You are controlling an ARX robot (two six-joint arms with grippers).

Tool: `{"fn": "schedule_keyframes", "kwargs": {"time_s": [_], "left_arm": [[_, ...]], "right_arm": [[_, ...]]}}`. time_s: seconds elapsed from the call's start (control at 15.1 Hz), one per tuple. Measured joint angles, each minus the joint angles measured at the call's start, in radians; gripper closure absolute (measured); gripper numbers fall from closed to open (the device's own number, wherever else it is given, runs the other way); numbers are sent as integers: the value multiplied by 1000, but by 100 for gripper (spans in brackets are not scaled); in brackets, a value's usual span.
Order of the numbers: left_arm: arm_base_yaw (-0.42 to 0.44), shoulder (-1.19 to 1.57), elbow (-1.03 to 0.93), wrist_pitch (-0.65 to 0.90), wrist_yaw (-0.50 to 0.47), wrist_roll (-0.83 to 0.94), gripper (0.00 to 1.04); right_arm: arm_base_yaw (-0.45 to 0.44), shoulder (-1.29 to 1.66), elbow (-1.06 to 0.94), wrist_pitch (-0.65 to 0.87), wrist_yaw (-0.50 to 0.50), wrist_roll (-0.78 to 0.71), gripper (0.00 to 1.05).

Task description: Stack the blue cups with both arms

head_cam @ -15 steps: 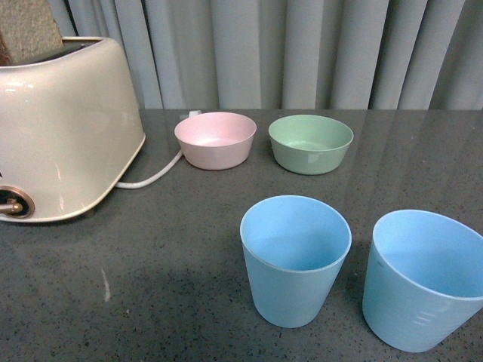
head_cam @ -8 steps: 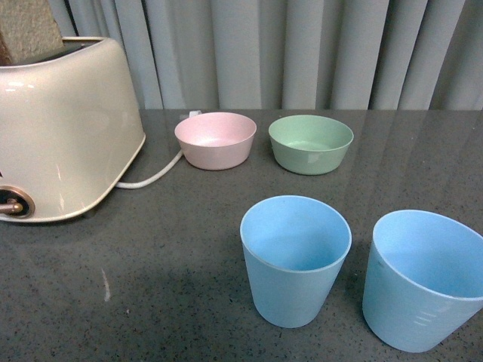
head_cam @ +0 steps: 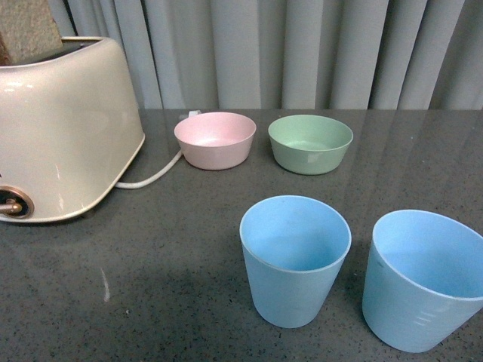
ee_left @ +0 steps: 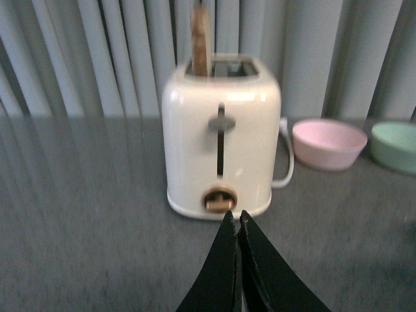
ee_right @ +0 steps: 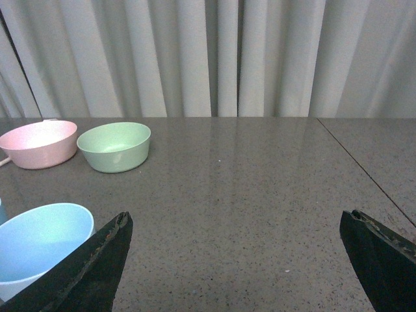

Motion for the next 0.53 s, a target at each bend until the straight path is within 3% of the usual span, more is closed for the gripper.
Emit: {"fn": "schedule_keyframes", "kwargs": {"time_s": [0.4,0.53], "left_arm": [[0,-2,0,4,0,-2,101],[0,-2,0,4,1,-2,78]], "right_arm": [[0,0,0,0,0,0,7],[0,0,0,1,0,0,7]]}}
